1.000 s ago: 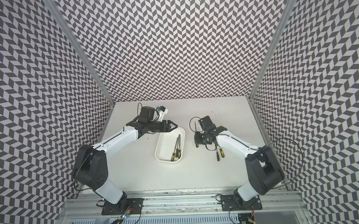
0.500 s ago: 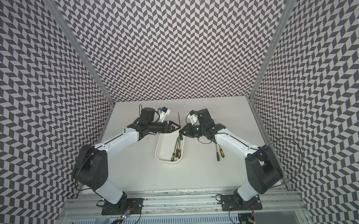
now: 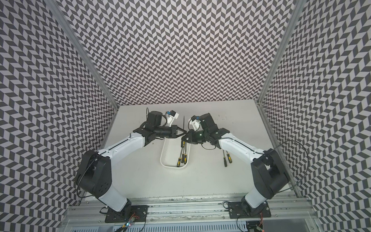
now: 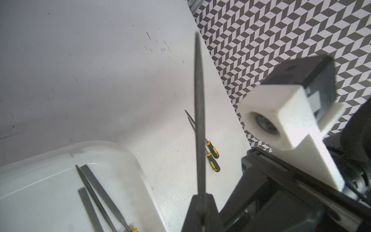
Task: Put the file tool into the storage box
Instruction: Pick up the file tool from the center of the board, then place the file tool in the storage box.
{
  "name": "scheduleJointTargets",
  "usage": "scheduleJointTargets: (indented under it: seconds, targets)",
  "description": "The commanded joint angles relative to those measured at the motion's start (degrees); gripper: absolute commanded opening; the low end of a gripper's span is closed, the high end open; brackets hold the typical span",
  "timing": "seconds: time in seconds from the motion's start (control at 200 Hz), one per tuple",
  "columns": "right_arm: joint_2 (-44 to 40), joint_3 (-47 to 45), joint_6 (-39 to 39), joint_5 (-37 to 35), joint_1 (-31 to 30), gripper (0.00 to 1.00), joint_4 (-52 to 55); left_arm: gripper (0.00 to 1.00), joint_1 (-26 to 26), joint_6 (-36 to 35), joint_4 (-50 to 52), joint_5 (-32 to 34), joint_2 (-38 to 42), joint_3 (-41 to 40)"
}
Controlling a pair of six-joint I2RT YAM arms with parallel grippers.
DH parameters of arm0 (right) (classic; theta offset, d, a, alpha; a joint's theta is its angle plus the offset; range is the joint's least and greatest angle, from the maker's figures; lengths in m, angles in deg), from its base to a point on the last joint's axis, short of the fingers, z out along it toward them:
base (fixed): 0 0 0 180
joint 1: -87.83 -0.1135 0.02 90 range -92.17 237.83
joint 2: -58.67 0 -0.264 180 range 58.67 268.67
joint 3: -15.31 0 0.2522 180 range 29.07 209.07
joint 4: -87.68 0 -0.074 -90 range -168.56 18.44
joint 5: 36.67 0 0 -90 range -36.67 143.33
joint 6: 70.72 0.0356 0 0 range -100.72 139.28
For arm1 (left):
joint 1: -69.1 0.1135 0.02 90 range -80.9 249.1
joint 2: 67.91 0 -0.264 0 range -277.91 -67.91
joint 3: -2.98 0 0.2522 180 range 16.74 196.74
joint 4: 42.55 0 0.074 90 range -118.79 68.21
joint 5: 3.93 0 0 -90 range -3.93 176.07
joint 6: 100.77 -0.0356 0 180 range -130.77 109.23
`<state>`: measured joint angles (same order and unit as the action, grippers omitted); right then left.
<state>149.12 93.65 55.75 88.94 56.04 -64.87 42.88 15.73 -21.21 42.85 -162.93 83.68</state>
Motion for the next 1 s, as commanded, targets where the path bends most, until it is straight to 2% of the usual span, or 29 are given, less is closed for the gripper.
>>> scheduleJointTargets:
  seconds: [0.0,0.08,0.18,0.26,0.666,0.831,0.997]
  targets:
    - [-0.86,2.18,-0.10,-1.38,0.33,0.18,-0.11,0.00,0.55,-3.74,3.88,3.70,1.12,0.57]
    - [-0.09,5.17,-2.58,-4.89,0.33,0.46,5.37,0.00,0.55,-6.08,6.53,5.65,1.77,0.39]
    - [-0.38,7.72,-5.50,-11.30,0.40,0.58,10.29,0.00,0.55,-8.40,9.29,9.06,2.87,-1.53]
    - [-1.18,7.83,-6.62,-13.02,1.16,0.60,11.34,0.00,0.55,-9.28,10.26,10.56,3.13,-3.68]
    - [-1.85,4.53,-6.51,-11.87,3.94,0.58,11.36,0.00,-0.33,-11.63,12.47,15.84,-2.45,-8.60]
    - [-2.56,4.02,-6.54,-11.67,4.88,0.58,11.36,0.00,-0.66,-11.71,14.17,19.28,-4.45,-9.37]
    - [-2.78,3.26,-6.47,-11.08,5.88,0.58,11.27,0.00,-0.88,-11.54,15.01,19.37,-7.01,-8.42]
